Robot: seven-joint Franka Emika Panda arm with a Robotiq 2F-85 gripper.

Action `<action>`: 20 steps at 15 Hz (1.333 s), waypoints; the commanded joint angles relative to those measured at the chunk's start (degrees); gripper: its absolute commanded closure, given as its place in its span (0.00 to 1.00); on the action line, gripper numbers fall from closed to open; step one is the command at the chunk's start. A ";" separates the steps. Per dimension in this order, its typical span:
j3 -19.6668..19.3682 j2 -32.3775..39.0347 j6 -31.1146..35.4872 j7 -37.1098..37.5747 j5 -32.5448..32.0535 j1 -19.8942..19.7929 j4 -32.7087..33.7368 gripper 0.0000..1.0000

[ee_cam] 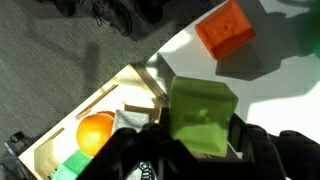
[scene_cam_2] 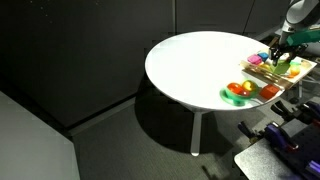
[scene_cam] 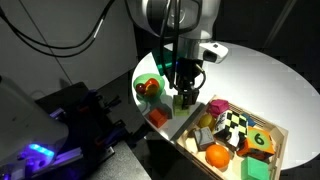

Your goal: Put the light green block inside the bowl

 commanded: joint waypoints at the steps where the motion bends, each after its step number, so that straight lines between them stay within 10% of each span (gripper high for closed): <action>1: 1.37 -0.54 0.31 1.09 -0.99 -0.78 -0.67 0.71; 20: 11.29 -15.46 4.22 15.62 -12.11 2.12 -13.17 0.71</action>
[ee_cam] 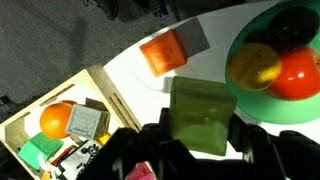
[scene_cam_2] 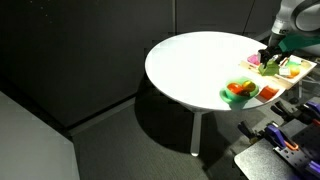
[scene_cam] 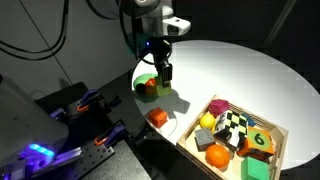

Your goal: Put the light green block inside the bowl

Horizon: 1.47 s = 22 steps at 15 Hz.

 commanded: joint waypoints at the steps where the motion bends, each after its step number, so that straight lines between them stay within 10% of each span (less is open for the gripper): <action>1: 3.35 -3.77 1.26 2.80 -0.74 -0.59 -2.61 0.71; 22: 8.57 7.58 13.18 0.29 2.34 5.34 -0.66 0.71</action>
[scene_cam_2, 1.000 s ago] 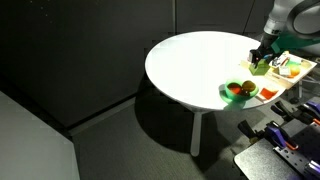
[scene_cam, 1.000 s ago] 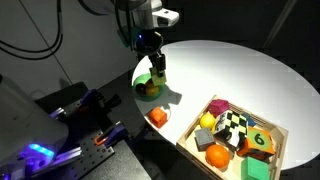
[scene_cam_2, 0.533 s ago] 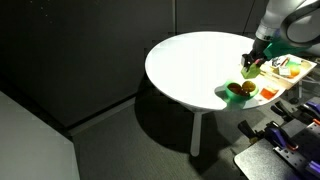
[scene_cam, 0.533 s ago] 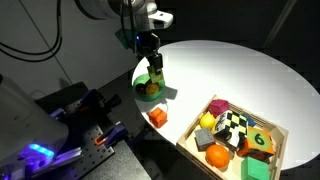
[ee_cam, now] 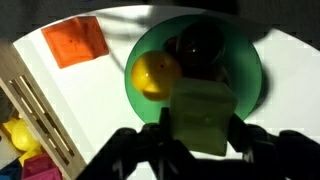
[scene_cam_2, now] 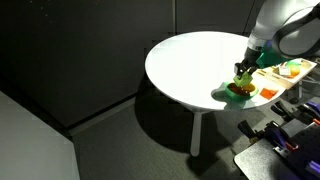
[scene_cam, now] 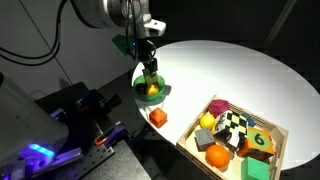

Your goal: Put the light green block inside the bowl

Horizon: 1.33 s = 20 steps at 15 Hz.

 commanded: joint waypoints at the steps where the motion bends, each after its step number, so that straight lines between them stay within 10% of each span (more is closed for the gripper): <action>1: -0.60 1.78 1.22 -1.31 1.47 1.70 0.71 0.71; 2: -0.77 2.13 1.16 -1.17 1.38 2.06 0.84 0.71; 3: -0.90 2.42 1.07 -1.28 1.51 2.31 0.95 0.25; 7: -1.50 2.11 0.40 -1.74 2.76 2.58 0.75 0.00; 20: 1.25 -3.00 -1.10 -20.68 27.40 -0.04 -0.38 0.00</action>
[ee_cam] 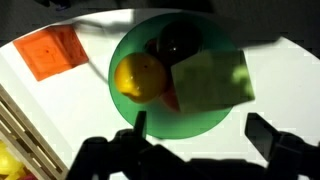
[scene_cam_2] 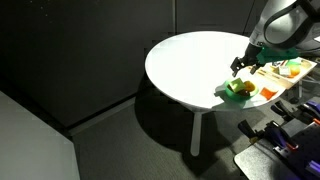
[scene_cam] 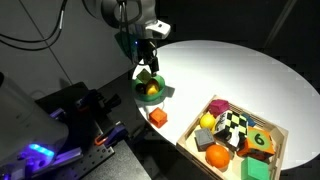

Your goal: Put the light green block inside the bowl

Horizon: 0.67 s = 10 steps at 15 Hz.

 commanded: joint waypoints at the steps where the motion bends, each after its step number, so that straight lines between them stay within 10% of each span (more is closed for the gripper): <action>1: 1.36 -3.51 -1.78 -5.34 5.89 -1.03 -0.78 0.00; 10: -0.23 -9.24 -9.24 7.41 -5.97 -1.58 -0.96 0.00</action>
